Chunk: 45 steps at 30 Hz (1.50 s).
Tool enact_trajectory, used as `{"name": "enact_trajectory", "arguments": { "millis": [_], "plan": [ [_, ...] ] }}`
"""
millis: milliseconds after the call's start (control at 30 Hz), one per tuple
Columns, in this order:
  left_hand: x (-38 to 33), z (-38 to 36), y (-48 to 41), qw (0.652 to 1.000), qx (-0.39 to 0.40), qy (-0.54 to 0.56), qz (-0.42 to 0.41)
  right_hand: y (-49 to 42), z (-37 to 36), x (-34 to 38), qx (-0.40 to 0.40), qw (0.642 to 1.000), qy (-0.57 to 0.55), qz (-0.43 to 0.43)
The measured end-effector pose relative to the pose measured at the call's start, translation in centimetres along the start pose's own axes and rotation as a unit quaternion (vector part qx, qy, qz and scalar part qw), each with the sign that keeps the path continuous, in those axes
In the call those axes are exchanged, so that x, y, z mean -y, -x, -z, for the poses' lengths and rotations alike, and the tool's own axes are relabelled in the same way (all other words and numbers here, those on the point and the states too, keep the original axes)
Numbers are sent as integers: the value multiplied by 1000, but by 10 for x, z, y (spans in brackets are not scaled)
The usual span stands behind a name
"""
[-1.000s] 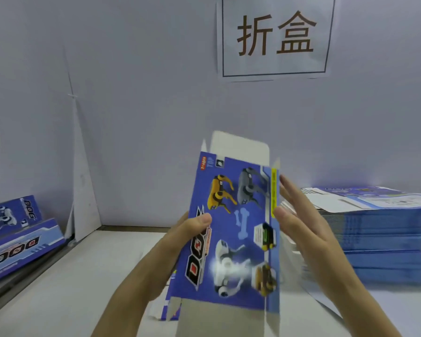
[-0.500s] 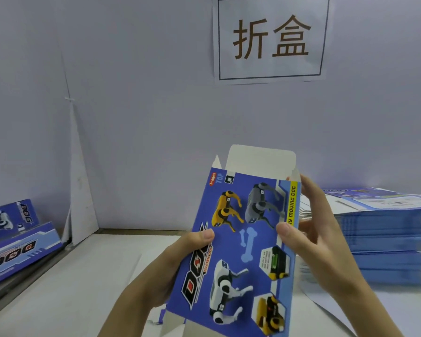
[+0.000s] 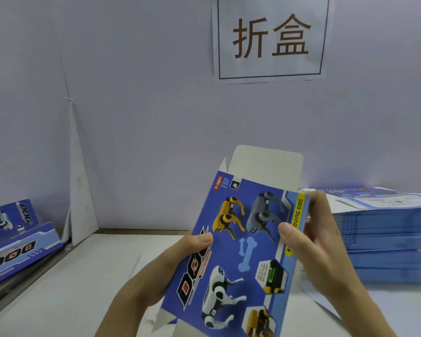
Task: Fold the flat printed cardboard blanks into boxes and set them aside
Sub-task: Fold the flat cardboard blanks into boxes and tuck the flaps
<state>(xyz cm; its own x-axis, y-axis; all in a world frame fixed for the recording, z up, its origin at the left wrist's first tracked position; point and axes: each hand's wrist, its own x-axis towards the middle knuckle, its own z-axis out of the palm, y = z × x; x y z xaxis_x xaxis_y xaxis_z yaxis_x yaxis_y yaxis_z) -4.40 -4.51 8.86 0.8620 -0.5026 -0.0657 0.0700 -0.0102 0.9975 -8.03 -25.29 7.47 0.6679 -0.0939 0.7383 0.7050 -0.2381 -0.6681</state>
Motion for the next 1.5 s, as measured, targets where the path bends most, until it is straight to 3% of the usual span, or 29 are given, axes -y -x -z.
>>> {"name": "enact_trajectory", "arguments": {
  "millis": [200,333,467,567,767,900,1200,1500],
  "plan": [
    [11,14,-10,978,-50,-59,-194,3,-3,-3,56,997,-43,-20],
    [18,13,3,937,-54,-100,-329,6,-7,-2,75,993,-95,-7],
    [13,5,9,898,-89,-147,-406,7,-6,1,76,988,-130,23],
    [13,-2,10,903,-86,-106,-407,8,-7,-1,60,987,-141,44],
    [17,-4,5,909,-98,-1,-406,9,-17,2,53,989,-138,-2],
    [19,-2,4,907,-104,1,-408,10,-22,7,82,985,-150,-7],
    [18,-3,1,901,-60,64,-425,10,-18,11,60,994,-88,19],
    [16,-1,6,907,-69,35,-414,11,-17,4,53,997,-21,54]
  ]
}}
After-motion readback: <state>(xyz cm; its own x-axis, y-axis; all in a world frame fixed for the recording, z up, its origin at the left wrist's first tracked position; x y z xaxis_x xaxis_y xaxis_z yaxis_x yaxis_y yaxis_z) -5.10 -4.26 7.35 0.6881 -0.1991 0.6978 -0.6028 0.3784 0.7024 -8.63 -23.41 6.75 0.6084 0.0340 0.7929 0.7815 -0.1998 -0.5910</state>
